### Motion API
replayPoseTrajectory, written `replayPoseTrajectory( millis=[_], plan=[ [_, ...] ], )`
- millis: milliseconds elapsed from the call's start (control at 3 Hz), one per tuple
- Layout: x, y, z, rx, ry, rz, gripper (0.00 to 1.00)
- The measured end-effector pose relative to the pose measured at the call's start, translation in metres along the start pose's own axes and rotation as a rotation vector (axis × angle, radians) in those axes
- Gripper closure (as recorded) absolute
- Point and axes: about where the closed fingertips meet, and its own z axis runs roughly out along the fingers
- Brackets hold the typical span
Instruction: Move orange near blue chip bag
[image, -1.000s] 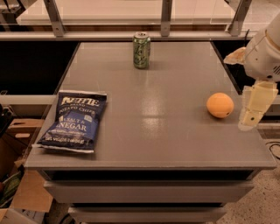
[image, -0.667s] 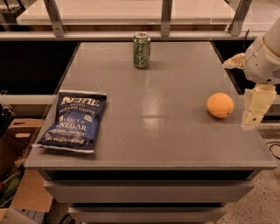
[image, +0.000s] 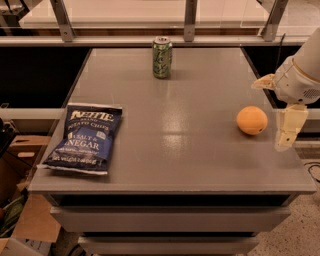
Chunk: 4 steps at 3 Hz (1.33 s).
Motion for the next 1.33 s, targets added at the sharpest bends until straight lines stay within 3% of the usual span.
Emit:
replayPoseTrajectory(
  millis=[333, 667, 1333],
  plan=[
    [0.001, -0.007, 0.017, -0.02, -0.019, -0.01, 0.0],
    [-0.006, -0.011, 0.025, -0.023, -0.031, -0.026, 0.17],
    [-0.015, -0.016, 0.019, -0.001, -0.022, -0.038, 0.64]
  ],
)
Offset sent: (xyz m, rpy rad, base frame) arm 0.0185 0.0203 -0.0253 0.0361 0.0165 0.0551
